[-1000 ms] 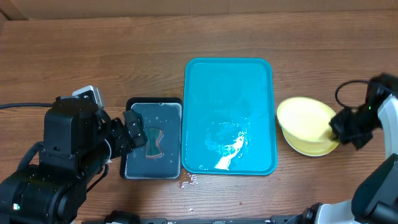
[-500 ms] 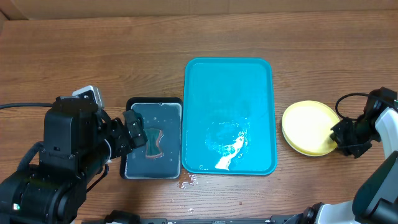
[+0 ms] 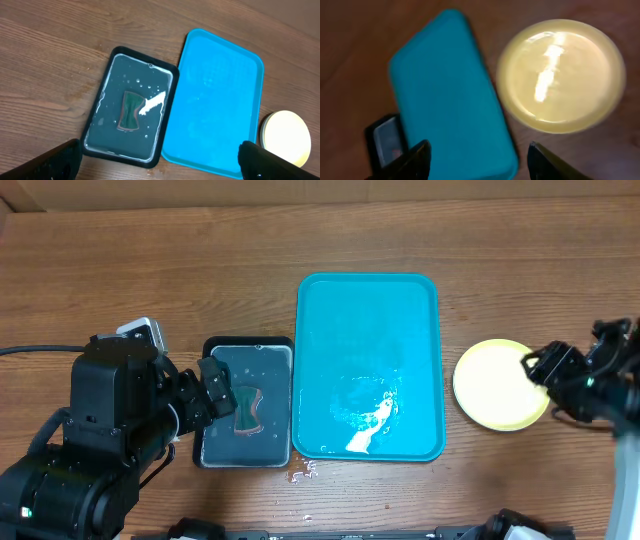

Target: Clean dirty plates on tray and stack at the side

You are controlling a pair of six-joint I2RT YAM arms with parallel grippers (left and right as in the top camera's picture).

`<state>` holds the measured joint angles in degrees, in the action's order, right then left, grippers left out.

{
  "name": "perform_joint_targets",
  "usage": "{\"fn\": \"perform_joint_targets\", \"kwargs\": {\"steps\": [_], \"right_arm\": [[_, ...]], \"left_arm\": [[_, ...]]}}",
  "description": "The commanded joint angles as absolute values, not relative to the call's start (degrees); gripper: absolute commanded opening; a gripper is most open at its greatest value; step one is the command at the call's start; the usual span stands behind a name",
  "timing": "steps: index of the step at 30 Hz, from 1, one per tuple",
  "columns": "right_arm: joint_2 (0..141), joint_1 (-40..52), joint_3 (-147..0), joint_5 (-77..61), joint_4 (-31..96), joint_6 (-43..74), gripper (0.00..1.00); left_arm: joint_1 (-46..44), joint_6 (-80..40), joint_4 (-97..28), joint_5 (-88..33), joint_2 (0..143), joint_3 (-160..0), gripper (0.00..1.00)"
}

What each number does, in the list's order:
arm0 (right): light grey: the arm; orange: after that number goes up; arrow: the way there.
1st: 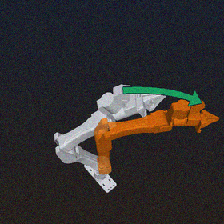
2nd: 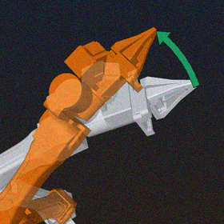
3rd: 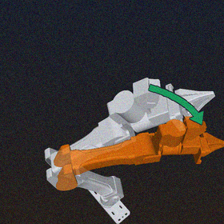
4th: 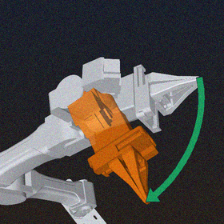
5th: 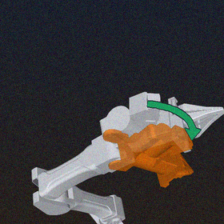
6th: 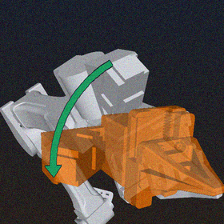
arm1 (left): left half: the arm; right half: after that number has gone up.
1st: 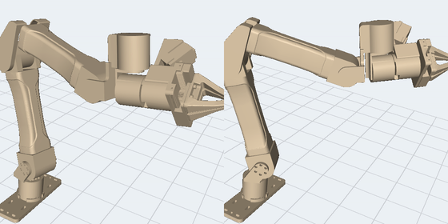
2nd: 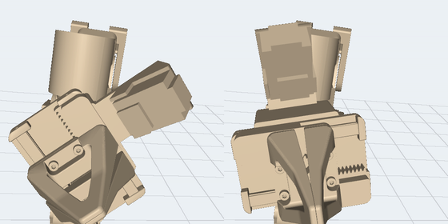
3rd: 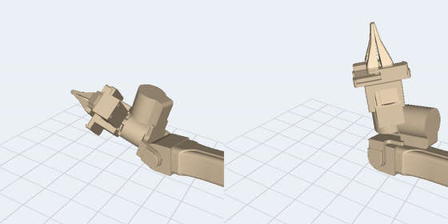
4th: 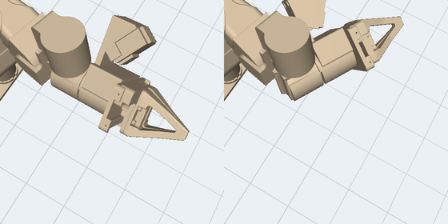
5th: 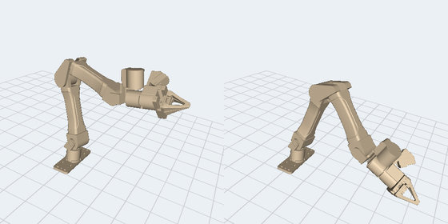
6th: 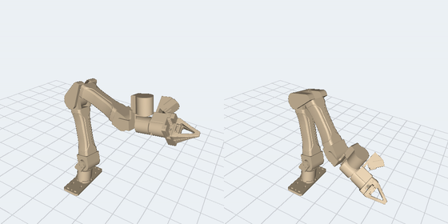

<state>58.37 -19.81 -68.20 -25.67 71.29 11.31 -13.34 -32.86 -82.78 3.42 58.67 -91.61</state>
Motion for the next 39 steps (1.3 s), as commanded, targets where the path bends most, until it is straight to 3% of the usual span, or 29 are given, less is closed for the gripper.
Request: {"fn": "perform_joint_targets", "kwargs": {"steps": [1, 5, 6, 7, 13, 22, 31, 39], "right_arm": [[47.6, -14.7, -69.4, -37.4, 71.7, 5.5, 0.67], [37.5, -9.2, -69.4, -38.4, 72.7, 5.9, 0.72], [35.4, -8.2, -69.4, -38.4, 73.4, 6.0, 0.81], [33.6, -7.5, -69.4, -38.3, 74.2, 6.0, 1.0], [30.9, -7.0, -69.3, -38.3, 81.3, 6.0, 1.0], [30.9, -7.0, -69.3, -33.5, 81.5, 5.9, 1.0], [25.9, -3.0, -64.7, -24.6, 67.5, 5.9, 1.0], [12.5, -0.6, -44.6, -16.5, 57.5, 5.9, 1.0]], "left_arm": [[-13.1, -32.8, -82.8, 3.4, 58.8, -92.4, 1.0], [-13.1, -32.8, -82.8, 3.4, 58.8, -92.4, 1.0], [-13.1, -32.8, -82.8, 3.4, 58.8, -92.4, 1.0], [-13.1, -32.8, -82.8, 3.4, 58.8, -92.4, 1.0], [-13.1, -32.8, -82.8, 3.4, 58.8, -92.4, 1.0], [-13.1, -32.8, -82.8, 3.4, 58.8, -92.4, 1.0], [-13.1, -32.8, -82.8, 3.4, 58.8, -92.4, 1.0], [-13.1, -32.8, -82.8, 3.4, 58.8, -92.4, 1.0]]}}
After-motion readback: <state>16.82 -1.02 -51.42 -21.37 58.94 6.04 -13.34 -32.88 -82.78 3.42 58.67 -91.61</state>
